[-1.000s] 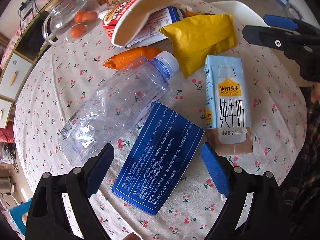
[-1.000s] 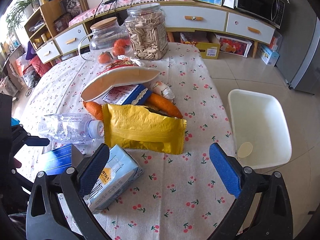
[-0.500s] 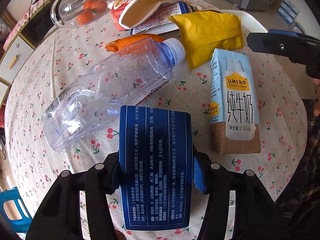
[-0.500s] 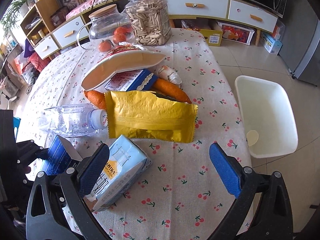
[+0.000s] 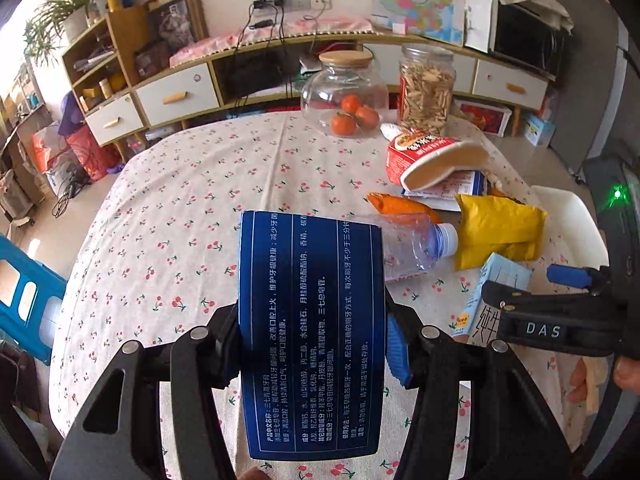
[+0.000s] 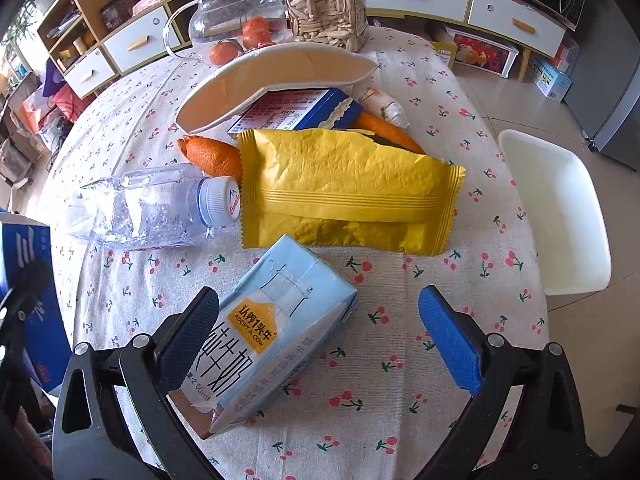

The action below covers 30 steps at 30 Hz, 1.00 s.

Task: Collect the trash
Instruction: 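Carry the milk carton into the white bin and release it while left holds the box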

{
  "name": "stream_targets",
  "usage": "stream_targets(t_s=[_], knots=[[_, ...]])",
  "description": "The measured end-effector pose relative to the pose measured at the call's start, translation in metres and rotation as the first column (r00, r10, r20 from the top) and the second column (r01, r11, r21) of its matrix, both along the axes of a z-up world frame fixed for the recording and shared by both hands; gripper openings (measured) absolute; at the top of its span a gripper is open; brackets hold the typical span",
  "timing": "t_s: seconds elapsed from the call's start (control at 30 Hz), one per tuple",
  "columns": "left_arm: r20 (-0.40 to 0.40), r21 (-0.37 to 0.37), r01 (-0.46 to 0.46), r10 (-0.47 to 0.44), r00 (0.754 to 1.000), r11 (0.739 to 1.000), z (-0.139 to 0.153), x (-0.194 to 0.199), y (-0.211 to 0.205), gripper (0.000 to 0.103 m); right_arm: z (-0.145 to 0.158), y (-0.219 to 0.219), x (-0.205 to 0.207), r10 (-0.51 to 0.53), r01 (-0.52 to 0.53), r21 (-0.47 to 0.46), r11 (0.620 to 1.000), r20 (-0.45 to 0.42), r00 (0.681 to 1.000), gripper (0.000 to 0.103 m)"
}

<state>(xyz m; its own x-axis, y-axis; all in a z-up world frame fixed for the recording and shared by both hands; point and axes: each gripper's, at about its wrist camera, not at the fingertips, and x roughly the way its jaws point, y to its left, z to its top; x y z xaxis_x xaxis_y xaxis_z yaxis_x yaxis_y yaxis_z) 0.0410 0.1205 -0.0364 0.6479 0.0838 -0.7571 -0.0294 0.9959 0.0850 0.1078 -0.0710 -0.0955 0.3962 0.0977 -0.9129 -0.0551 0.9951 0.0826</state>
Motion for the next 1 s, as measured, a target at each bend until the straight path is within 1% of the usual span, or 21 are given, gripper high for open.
stream_targets(t_s=[0.07, 0.13, 0.23, 0.3, 0.37, 0.43, 0.47, 0.5, 0.53, 0.6, 0.7, 0.83, 1.0], knots=[[0.03, -0.024, -0.036, 0.037, 0.999, 0.999, 0.006, 0.004, 0.005, 0.056, -0.003, 0.006, -0.001, -0.002, 0.003, 0.003, 1.0, -0.006, 1.0, 0.096], [0.039, -0.046, -0.061, 0.063, 0.997, 0.997, 0.008, 0.003, 0.01, 0.056, -0.006, 0.011, 0.0, -0.01, 0.01, -0.003, 1.0, -0.007, 1.0, 0.096], [0.038, -0.046, -0.069, 0.071, 0.997, 0.997, 0.007, 0.006, 0.01, 0.056, -0.015, 0.016, 0.001, -0.026, 0.026, -0.005, 1.0, -0.018, 1.0, 0.096], [0.04, -0.042, -0.069, 0.07, 0.997, 0.997, 0.007, 0.003, 0.009, 0.056, -0.022, 0.018, 0.0, -0.034, 0.036, 0.034, 0.999, -0.042, 0.999, 0.095], [0.041, -0.034, -0.068, 0.069, 0.997, 0.997, 0.006, 0.003, 0.008, 0.056, -0.019, 0.021, -0.003, -0.018, 0.018, 0.036, 0.999, -0.016, 1.0, 0.088], [0.041, -0.035, -0.069, 0.07, 0.997, 0.997, 0.005, 0.004, 0.008, 0.056, -0.015, 0.025, -0.005, 0.015, -0.015, 0.053, 0.998, -0.003, 1.0, 0.068], [0.04, -0.039, -0.07, 0.072, 0.997, 0.997, 0.005, 0.004, 0.008, 0.056, -0.013, 0.026, -0.007, 0.026, -0.026, 0.064, 0.998, -0.001, 1.0, 0.065], [0.039, -0.042, -0.072, 0.074, 0.996, 0.996, 0.005, 0.005, 0.008, 0.056, -0.011, 0.027, -0.008, 0.037, -0.037, 0.075, 0.997, 0.002, 0.999, 0.059], [0.038, -0.046, -0.076, 0.078, 0.996, 0.996, 0.004, 0.005, 0.009, 0.056, -0.009, 0.027, -0.008, 0.048, -0.048, 0.088, 0.995, 0.005, 0.999, 0.058], [0.034, -0.057, -0.086, 0.088, 0.996, 0.995, 0.004, 0.006, 0.011, 0.056, -0.004, 0.027, -0.011, 0.065, -0.067, 0.109, 0.992, 0.021, 0.998, 0.057], [0.028, -0.086, -0.101, 0.104, 0.994, 0.991, 0.005, 0.008, 0.014, 0.056, 0.01, 0.029, -0.015, 0.092, -0.099, 0.115, 0.988, 0.064, 0.994, 0.057], [0.043, -0.111, -0.113, 0.118, 0.992, 0.987, 0.008, 0.009, 0.013, 0.056, 0.032, 0.027, -0.019, 0.119, -0.137, 0.145, 0.98, 0.129, 0.985, 0.057], [0.078, -0.133, -0.107, 0.118, 0.99, 0.985, 0.016, 0.01, 0.004, 0.056, 0.056, 0.016, -0.017, 0.13, -0.163, 0.124, 0.979, 0.241, 0.962, 0.057]])
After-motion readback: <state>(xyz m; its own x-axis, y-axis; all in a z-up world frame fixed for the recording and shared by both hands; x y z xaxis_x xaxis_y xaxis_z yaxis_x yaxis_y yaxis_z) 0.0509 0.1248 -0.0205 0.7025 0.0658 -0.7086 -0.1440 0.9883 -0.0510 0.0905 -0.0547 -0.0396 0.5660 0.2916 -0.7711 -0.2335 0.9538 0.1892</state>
